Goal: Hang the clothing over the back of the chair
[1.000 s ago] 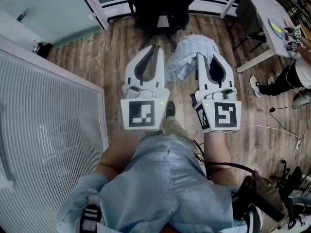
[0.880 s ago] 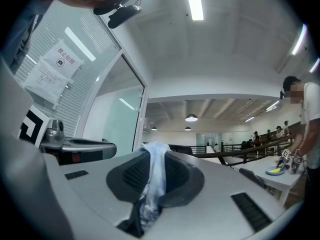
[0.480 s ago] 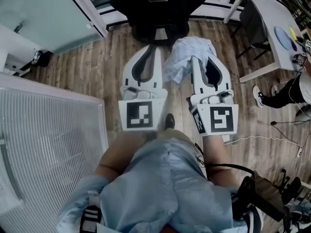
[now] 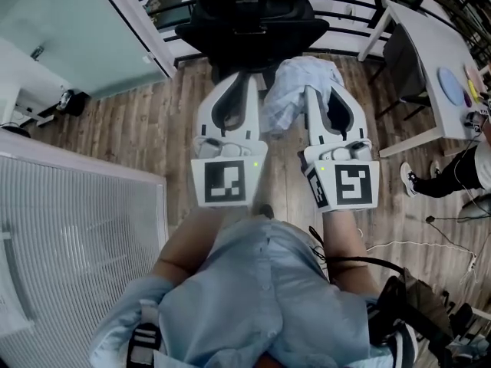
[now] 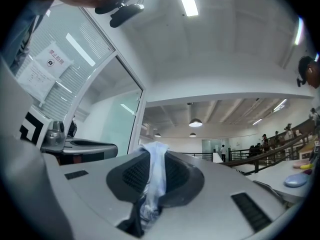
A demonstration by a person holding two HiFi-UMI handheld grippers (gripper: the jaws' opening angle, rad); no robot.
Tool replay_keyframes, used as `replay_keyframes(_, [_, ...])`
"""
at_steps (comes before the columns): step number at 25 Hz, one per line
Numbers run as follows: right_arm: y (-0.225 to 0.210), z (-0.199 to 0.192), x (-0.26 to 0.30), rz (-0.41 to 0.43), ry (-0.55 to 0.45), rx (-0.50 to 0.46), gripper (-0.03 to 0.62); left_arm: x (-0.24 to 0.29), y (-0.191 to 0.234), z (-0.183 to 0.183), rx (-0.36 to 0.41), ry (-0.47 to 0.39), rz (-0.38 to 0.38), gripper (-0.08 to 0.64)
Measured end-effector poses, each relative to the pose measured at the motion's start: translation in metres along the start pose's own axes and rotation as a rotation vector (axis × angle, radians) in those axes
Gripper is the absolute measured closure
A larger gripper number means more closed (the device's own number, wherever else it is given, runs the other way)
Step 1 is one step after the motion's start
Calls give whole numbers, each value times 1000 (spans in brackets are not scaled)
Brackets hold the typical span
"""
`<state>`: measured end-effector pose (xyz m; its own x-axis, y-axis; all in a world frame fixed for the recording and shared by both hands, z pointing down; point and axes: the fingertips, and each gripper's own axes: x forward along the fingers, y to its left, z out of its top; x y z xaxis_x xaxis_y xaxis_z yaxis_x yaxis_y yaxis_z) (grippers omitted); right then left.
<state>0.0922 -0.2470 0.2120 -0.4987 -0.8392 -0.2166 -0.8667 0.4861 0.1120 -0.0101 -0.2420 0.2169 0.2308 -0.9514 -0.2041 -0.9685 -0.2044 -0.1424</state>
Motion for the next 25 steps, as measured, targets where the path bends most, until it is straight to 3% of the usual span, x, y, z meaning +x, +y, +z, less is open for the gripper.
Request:
replay_keyframes(16, [-19,-20,86,-29,-17,-33,540,74,49,-52,-58,4,7,531])
replay_keyframes(25, [-46,-9,170,-89,-64,-59,540,161,96,-59,-79,-25,-18,531])
